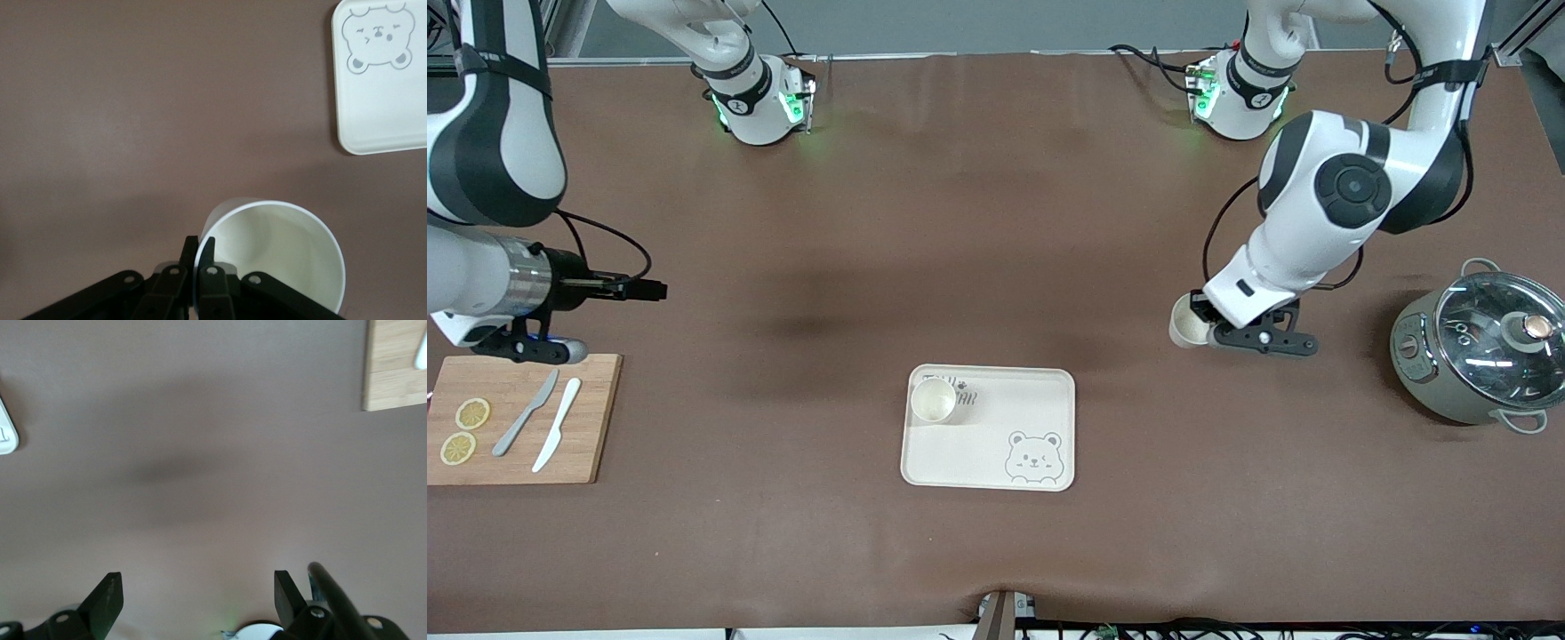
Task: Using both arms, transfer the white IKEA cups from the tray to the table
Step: 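Set the cup on the table while the right gripper approaches the tray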
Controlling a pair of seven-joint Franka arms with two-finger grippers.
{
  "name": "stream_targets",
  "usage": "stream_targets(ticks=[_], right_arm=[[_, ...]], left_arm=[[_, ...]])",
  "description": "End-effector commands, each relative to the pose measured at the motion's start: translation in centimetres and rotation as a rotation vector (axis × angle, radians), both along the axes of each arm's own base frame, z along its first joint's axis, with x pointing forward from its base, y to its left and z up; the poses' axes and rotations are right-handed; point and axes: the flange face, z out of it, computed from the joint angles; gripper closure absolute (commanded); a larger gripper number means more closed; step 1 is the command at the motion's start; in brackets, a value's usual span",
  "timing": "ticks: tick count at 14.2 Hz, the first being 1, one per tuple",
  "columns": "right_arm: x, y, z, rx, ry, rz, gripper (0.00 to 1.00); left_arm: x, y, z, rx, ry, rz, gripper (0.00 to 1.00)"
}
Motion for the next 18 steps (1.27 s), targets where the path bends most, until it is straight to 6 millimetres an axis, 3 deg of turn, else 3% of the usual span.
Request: stream_targets(ticks=[1, 8, 13, 18], right_arm=[[-0.1, 2.4, -1.3, -0.017, -0.011, -0.113, 0.0], [1.1, 10.4, -5.2, -0.116, -0.024, -0.32, 0.0], [1.4, 14.0, -7.3, -0.149, -0.03, -0.405, 0.0], [1.5, 18.0, -9.1, -0.167, -0.052, -0.51, 0.0]], left_arm=[[-3.4, 2.1, -1.3, -0.016, -0.044, -0.012, 1.0], [-6.2, 7.2, -6.5, -0.023, -0.103, -0.052, 1.0], [-8.6, 8.4, -10.0, -0.063, -0.11, -0.058, 1.0], [-9.8, 8.7, -11.5, -0.073, -0.077, -0.054, 1.0]])
